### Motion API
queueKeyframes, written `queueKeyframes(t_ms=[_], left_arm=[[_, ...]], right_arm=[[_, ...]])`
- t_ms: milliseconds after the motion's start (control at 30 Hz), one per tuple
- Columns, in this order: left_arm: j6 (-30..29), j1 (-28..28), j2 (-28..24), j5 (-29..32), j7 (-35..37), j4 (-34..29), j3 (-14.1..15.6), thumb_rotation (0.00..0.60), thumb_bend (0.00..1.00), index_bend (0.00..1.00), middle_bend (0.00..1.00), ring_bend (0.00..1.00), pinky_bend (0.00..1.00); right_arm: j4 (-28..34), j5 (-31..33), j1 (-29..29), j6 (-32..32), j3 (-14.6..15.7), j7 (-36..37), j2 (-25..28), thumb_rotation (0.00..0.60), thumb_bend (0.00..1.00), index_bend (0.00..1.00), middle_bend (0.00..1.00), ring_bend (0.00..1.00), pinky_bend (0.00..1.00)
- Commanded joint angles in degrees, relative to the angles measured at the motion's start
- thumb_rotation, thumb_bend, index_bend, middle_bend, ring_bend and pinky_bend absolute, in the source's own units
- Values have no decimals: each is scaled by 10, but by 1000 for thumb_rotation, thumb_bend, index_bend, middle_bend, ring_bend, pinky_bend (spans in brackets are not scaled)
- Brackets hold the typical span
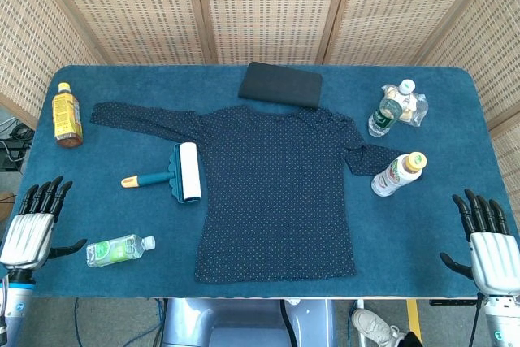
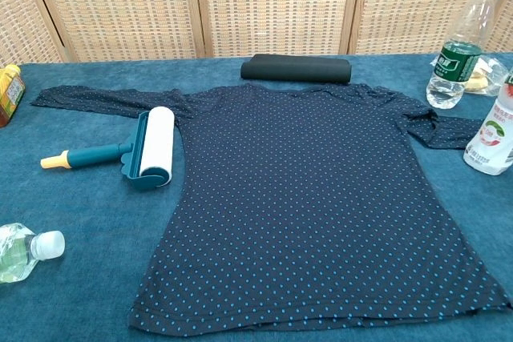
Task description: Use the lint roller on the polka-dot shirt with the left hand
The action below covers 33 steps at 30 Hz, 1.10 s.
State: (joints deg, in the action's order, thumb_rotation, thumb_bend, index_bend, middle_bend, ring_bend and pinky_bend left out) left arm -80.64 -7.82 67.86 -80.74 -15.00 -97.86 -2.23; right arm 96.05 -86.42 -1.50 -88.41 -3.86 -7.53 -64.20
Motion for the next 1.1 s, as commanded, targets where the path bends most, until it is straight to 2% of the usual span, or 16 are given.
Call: queueKeyframes(t_ms=[33,733,967,1033,1100], left_arm=[[0,0,0,0,-1,0,0,600,0,0,0,0,0],[3,-3,3,3,-3,2,0,600,0,0,0,0,0],[26,-18,2,30,-1,6,-17,600,0,0,0,0,8],[35,-26,3,39,-1,10,-26,600,5,0,3,22,90],[45,-40,6,49,3,21,-41,600,29,0,135,183,290]], right_arm=[[1,0,0,0,0,0,0,600,61,0,0,0,0],[2,-1,0,-1,0,-1,0,600,60,0,0,0,0],[3,6,1,-1,-3,8,3,600,60,0,0,0,0],[3,5,1,0,-3,8,4,600,60,0,0,0,0],[4,2,1,0,-1,5,3,600,60,0,0,0,0]])
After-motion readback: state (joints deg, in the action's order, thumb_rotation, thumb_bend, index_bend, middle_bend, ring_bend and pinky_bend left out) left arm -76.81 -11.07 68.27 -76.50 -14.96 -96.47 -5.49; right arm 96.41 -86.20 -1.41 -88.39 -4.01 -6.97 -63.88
